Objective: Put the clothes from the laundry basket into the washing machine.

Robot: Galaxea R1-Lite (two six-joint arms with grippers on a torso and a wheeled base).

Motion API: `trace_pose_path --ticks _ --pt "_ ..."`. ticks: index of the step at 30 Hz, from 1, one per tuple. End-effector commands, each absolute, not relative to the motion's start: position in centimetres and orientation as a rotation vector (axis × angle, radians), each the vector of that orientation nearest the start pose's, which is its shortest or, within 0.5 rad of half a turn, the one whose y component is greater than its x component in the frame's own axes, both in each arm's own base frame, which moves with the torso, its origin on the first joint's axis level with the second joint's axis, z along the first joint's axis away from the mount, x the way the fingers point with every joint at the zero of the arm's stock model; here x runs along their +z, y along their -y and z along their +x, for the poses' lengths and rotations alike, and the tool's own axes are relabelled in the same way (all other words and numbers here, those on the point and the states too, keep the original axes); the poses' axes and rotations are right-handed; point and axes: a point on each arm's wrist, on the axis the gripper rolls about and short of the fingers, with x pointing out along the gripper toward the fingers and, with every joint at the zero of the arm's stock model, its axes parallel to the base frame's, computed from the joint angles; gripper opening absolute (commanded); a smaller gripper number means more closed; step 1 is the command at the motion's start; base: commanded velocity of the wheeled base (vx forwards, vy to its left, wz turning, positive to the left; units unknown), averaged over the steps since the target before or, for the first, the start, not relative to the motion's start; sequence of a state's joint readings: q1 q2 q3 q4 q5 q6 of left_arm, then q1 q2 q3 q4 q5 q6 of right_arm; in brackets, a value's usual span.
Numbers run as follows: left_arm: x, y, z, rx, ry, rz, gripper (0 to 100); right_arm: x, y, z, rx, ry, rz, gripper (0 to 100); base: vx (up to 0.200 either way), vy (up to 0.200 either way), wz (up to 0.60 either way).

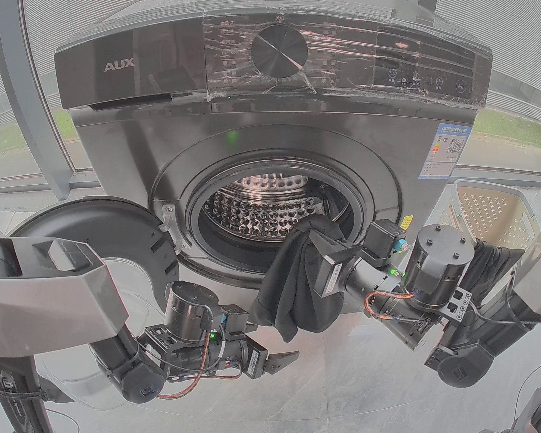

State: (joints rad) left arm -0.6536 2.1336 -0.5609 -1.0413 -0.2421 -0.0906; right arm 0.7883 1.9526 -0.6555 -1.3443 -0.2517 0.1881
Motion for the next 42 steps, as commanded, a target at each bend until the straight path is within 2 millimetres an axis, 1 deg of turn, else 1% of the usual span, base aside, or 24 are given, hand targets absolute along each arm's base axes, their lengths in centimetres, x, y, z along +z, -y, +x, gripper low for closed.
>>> trace_pose_path --ticks 1,7,8,13,18,23,29,30,37,38,42 --pt "2.0 20.4 25.6 -0.843 -0.598 0.019 100 13.7 -23.3 23.8 0.543 0.002 0.213 0 0.000 0.000 0.00" --pt "1.0 20.8 26.7 -0.833 -0.573 0.007 100 13.6 -23.3 23.5 0.549 -0.006 0.209 0 0.000 0.000 0.00" --pt "0.5 21.0 27.0 -0.826 -0.568 0.007 100 13.5 -23.3 23.4 0.552 -0.009 0.207 0 0.000 0.000 0.00" --pt "-0.5 21.3 27.6 -0.824 -0.576 0.007 100 13.8 -23.5 22.8 0.567 -0.005 0.211 0 0.000 0.000 0.00" --pt "-0.5 21.7 28.2 -0.817 -0.559 -0.007 100 14.0 -23.3 22.6 0.569 -0.002 0.212 0 0.000 0.000 0.00" --pt "-0.7 22.0 29.3 -0.806 -0.532 -0.018 100 14.3 -23.2 22.5 0.570 0.004 0.216 0 0.000 0.000 0.00" --pt "-1.1 22.3 29.8 -0.804 -0.513 -0.018 100 14.1 -23.0 22.3 0.569 -0.003 0.214 0 0.000 0.000 0.00" --pt "-1.3 22.4 29.8 -0.804 -0.509 -0.019 0 14.1 -23.0 22.3 0.569 -0.003 0.214 0 0.000 0.000 0.00" --pt "-1.3 22.7 29.8 -0.812 -0.486 -0.022 0 14.0 -22.9 22.2 0.569 0.000 0.214 0 0.000 0.000 0.00" --pt "-0.8 22.8 30.0 -0.807 -0.443 -0.029 0 14.0 -22.8 22.2 0.570 0.003 0.215 0 0.000 0.000 0.00" --pt "0.2 22.6 29.4 -0.816 -0.396 -0.041 0 13.9 -22.7 22.4 0.559 0.002 0.216 0 0.000 0.000 0.00"
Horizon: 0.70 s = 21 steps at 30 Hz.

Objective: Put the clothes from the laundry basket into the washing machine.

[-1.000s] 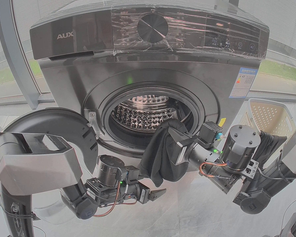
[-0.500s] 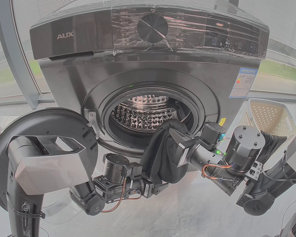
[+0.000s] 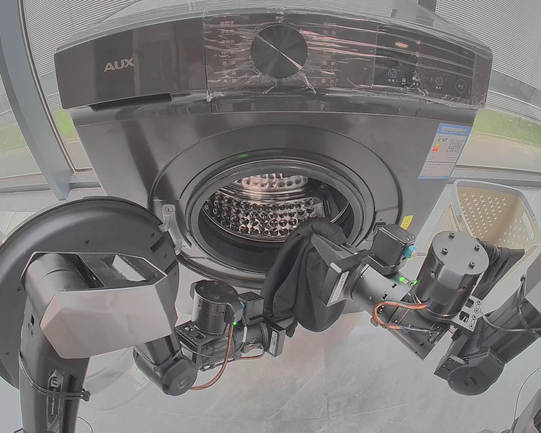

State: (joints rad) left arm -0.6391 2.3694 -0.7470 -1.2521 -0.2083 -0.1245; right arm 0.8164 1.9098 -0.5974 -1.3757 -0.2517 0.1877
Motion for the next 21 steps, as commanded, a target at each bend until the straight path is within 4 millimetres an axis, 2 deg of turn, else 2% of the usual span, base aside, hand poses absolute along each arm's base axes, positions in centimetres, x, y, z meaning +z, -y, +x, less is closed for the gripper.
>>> trace_pose_path --ticks 1,4,7,10,11,15,18,21 --pt "0.8 22.3 29.1 -0.818 -0.380 -0.043 0 13.9 -22.5 22.6 0.553 0.002 0.215 0 0.000 0.000 0.00" --pt "2.6 21.5 27.4 -0.835 -0.341 -0.051 0 13.8 -22.2 23.0 0.535 0.000 0.211 0 0.000 0.000 0.00" --pt "4.9 19.9 25.5 -0.850 -0.286 -0.064 0 13.7 -21.5 23.6 0.507 -0.003 0.208 0 0.000 0.000 0.00" --pt "6.0 18.9 24.5 -0.848 -0.256 -0.073 0 13.6 -21.3 23.9 0.495 -0.004 0.206 0 0.000 0.000 0.00" --pt "7.0 17.8 23.6 -0.857 -0.211 -0.085 0 13.5 -21.0 24.1 0.484 -0.007 0.205 0 0.000 0.000 0.00" --pt "8.0 15.8 21.7 -0.885 -0.195 -0.090 0 12.6 -20.7 23.9 0.480 -0.043 0.186 0 0.000 0.000 0.00" --pt "8.6 14.9 21.1 -0.894 -0.190 -0.094 0 12.2 -20.5 23.7 0.479 -0.062 0.176 0 0.000 0.000 0.00" --pt "10.5 13.6 21.0 -0.891 -0.111 -0.105 0 11.0 -20.3 23.4 0.480 -0.107 0.151 0 0.000 0.000 0.00"
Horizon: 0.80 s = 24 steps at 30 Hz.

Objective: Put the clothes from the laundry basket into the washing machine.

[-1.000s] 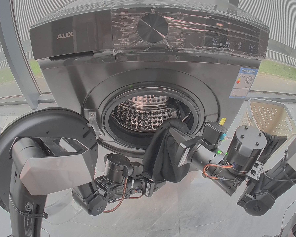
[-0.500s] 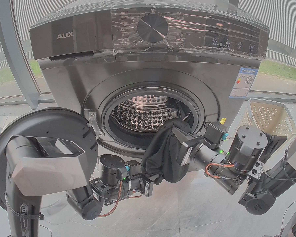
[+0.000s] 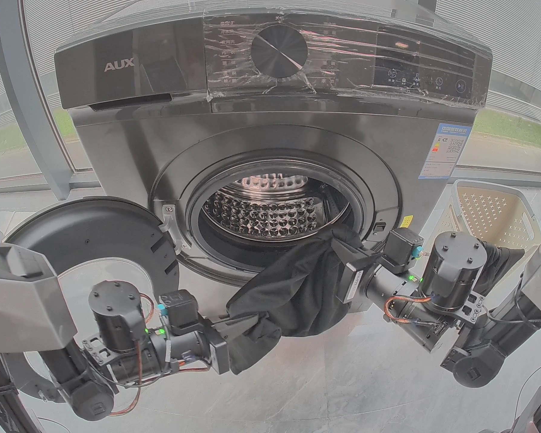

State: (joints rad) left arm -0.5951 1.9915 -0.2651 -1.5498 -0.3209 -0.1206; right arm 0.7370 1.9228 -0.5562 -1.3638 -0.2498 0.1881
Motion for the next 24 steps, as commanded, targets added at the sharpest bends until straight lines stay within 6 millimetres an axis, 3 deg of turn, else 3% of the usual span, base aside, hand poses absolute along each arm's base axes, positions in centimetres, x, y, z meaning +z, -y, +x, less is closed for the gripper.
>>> trace_pose_path --ticks 1,6,12,24 --pt "11.1 13.4 21.0 -0.887 -0.082 -0.106 0 10.6 -20.3 23.4 0.477 -0.119 0.146 0 0.000 0.000 0.00" --pt "13.9 13.6 21.1 -0.904 0.030 -0.152 0 9.3 -20.5 23.6 0.478 -0.159 0.125 0 0.000 0.000 0.00" --pt "14.0 13.8 21.3 -0.905 0.033 -0.161 0 7.6 -20.9 23.8 0.476 -0.200 0.101 0 0.000 0.000 0.00" --pt "14.9 14.5 21.4 -0.929 0.074 -0.173 0 7.3 -21.0 23.7 0.484 -0.211 0.097 0 0.000 0.000 0.00"
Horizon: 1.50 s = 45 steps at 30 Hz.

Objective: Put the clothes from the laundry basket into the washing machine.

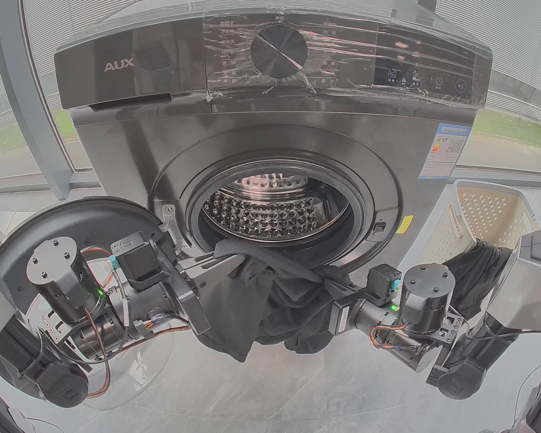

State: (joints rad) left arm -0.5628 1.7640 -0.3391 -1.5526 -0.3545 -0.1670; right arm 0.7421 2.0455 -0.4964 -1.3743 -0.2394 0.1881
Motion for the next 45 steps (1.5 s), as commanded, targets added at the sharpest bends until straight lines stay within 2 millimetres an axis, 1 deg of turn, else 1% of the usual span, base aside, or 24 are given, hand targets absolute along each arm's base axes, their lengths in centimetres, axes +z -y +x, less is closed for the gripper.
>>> trace_pose_path --ticks 1,3,4,10,13,19,33,45 --pt "15.0 14.6 21.4 -0.931 0.078 -0.173 0 7.3 -21.1 23.7 0.484 -0.212 0.096 0 0.000 0.000 0.00" --pt "15.1 14.6 21.5 -0.930 0.083 -0.175 0 7.2 -21.1 23.7 0.485 -0.215 0.094 0 0.000 0.000 0.00" --pt "15.1 14.8 21.4 -0.933 0.082 -0.179 0 7.1 -21.1 23.6 0.488 -0.219 0.092 100 0.000 0.000 0.00" --pt "15.5 15.0 21.6 -0.933 0.096 -0.196 0 5.5 -20.3 22.5 0.499 -0.304 0.046 100 0.000 0.000 0.00" --pt "15.6 15.0 21.7 -0.933 0.098 -0.198 0 5.0 -20.5 21.6 0.536 -0.326 0.035 100 0.000 0.000 0.00" --pt "15.6 15.5 21.7 -0.915 0.103 -0.206 0 4.7 -20.5 21.6 0.534 -0.341 0.023 100 0.000 0.000 0.00" --pt "15.5 15.7 21.8 -0.907 0.101 -0.207 0 5.5 -21.2 22.3 0.541 -0.290 0.049 100 0.000 0.000 0.00" --pt "15.9 15.7 22.0 -0.904 0.118 -0.209 0 5.5 -21.7 22.6 0.547 -0.279 0.053 100 0.000 0.000 0.00"
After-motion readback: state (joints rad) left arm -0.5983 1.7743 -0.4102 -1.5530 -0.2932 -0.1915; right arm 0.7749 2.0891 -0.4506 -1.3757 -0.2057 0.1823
